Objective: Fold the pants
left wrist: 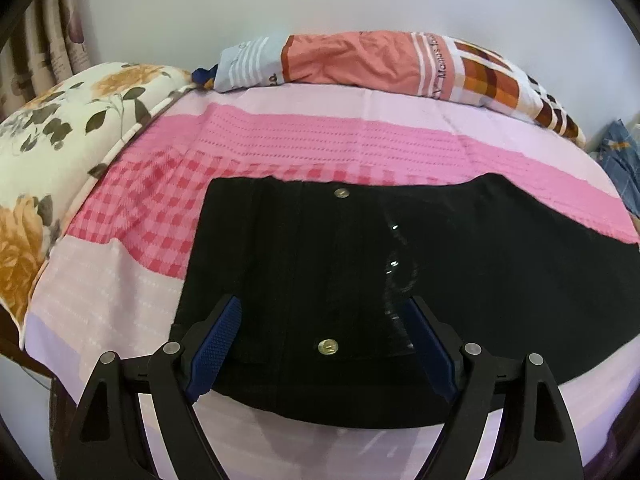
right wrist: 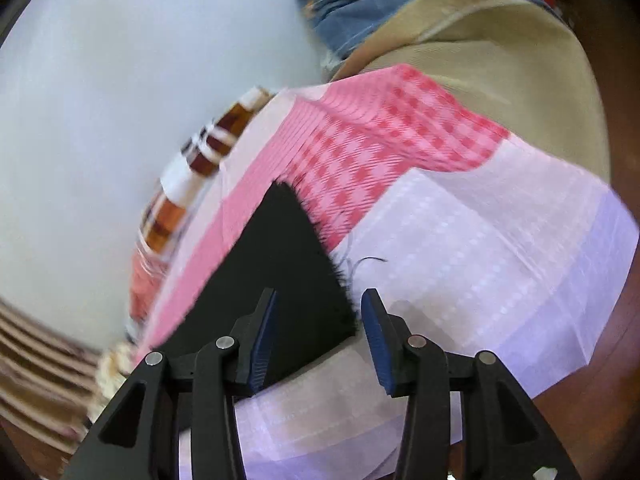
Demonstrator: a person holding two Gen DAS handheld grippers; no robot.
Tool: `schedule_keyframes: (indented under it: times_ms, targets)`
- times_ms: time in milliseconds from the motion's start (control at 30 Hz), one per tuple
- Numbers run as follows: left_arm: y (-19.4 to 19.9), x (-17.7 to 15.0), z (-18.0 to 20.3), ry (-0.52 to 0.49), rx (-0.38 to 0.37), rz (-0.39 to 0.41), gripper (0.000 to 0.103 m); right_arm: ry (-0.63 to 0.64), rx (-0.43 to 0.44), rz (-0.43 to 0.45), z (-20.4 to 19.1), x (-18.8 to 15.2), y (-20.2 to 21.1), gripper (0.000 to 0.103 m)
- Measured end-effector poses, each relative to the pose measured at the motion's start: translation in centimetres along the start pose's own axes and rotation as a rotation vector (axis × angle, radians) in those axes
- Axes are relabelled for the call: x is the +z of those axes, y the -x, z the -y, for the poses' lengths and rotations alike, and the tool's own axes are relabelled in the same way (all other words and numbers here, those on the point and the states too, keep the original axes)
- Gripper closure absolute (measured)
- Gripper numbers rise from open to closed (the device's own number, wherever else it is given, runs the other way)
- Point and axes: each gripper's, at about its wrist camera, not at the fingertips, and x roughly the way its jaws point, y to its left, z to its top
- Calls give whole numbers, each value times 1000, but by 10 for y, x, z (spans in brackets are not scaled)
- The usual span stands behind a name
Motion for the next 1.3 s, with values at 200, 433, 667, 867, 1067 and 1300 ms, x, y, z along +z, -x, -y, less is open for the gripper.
schedule_keyframes:
  times_ms: [200, 433, 667, 867, 1067, 1300]
  targets:
    - [1, 7, 22, 13, -53, -21, 20, -53, 63, -23, 16, -11, -15, 59]
    - [6, 14, 48, -6, -95, -28, 20, -8, 105, -45, -6, -19, -33, 59]
    - [13, 15, 66, -52, -109, 5, 20, 10, 87, -25, -13, -23, -41, 66]
    - [20, 16, 70, -84, -58, 51, 20, -83, 119, -18, 13, -26, -46, 98]
    - [28, 16, 69, -105, -30, 90, 15, -138, 119, -50, 15, -21, -48, 96]
    - [29, 11, 78, -176, 14, 101, 15, -216, 212, -38, 13, -17, -52, 63]
